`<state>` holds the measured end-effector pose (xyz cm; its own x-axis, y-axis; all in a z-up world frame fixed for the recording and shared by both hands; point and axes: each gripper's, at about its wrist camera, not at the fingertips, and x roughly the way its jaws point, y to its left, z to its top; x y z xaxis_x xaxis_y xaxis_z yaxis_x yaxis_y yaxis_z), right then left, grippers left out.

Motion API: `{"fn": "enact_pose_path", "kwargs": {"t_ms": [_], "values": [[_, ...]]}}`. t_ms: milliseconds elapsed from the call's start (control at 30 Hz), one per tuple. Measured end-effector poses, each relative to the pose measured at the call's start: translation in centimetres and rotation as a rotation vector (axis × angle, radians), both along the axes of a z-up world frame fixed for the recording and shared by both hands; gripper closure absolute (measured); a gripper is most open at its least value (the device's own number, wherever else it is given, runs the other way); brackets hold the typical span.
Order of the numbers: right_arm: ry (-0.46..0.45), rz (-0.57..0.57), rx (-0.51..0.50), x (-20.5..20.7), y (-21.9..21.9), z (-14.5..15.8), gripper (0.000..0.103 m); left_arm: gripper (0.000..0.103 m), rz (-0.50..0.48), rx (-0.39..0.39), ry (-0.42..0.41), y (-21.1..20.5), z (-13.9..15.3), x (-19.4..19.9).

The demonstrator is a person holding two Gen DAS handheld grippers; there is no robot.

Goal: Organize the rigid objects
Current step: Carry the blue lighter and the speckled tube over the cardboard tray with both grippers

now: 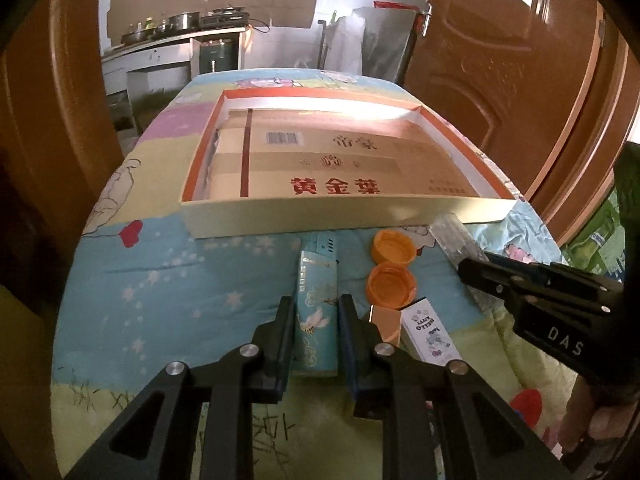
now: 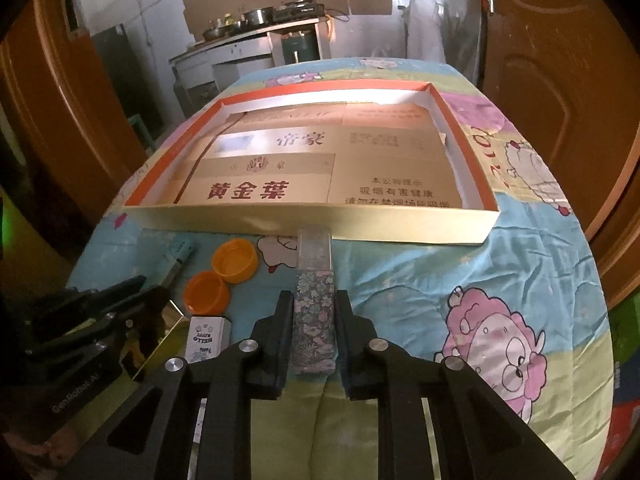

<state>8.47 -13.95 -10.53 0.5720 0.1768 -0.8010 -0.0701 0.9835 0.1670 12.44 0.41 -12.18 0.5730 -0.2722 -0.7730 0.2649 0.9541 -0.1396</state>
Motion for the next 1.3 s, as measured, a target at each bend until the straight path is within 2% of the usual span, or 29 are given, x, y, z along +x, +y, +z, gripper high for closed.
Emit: {"fn": "enact_pose_path", "kwargs": {"t_ms": [133, 400, 633, 1000, 1300], "values": [[-0.006, -0.003, 0.029, -0.5, -0.3, 0.7, 0.083, 0.081, 0.016, 0.002, -0.028, 0.1, 1.2, -0.6], [-0.056, 0.018, -0.001, -1.6, 0.4, 3.2, 0.083, 0.081, 0.028, -0.008, -0.074, 0.4, 4.3, -1.0], [-0.112, 0.043, -0.039, -1.1, 0.7, 5.9, 0.083, 0.081, 0.05, -0.002, -0.12, 0.2, 7.3, 0.5], [-0.161, 0.082, -0.059, 3.0, 0.4, 8.8, 0.083, 0.081, 0.087, -0.003, -0.124, -0.6, 10.1, 6.4], [-0.112, 0.093, -0.022, 9.5, -0.4, 8.9, 0.083, 0.081, 0.107, 0.03, -0.069, -1.0, 9.7, 12.4]]}}
